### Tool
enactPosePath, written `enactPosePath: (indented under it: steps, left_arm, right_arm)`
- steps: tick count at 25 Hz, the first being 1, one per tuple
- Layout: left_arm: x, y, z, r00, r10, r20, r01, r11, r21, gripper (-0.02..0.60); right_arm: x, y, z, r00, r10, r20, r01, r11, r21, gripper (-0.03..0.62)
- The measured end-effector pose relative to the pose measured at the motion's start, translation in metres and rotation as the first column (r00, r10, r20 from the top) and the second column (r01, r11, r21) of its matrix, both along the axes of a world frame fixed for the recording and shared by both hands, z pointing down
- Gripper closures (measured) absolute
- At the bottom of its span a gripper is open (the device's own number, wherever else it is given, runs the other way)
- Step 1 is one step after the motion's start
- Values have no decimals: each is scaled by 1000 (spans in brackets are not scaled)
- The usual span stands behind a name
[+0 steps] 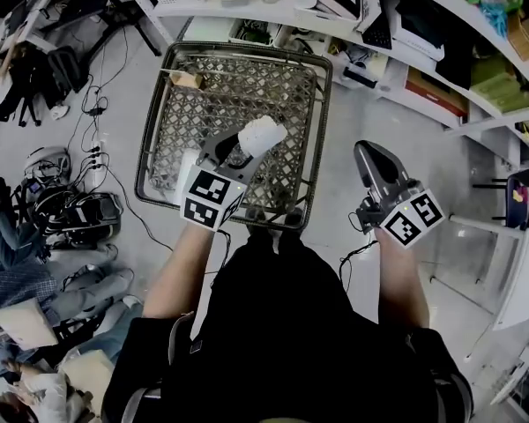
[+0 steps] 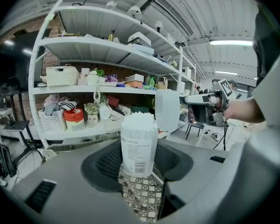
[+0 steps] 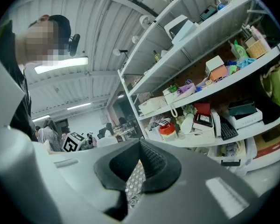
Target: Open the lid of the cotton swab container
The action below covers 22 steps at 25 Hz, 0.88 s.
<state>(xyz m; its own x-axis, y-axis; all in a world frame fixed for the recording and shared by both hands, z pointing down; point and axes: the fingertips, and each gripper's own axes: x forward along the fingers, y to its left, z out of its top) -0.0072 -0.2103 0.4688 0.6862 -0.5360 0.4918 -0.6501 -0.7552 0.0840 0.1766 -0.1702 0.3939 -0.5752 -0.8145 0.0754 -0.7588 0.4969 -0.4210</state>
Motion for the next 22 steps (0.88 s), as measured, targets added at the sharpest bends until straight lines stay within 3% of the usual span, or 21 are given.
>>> enactPosePath:
  steps: [22]
  left_arm:
    - [59,8,103,997,77,17,-76,993,-87,386]
  right_arm:
    - [11,11,75,998,58,-8,-59,991,-117,585]
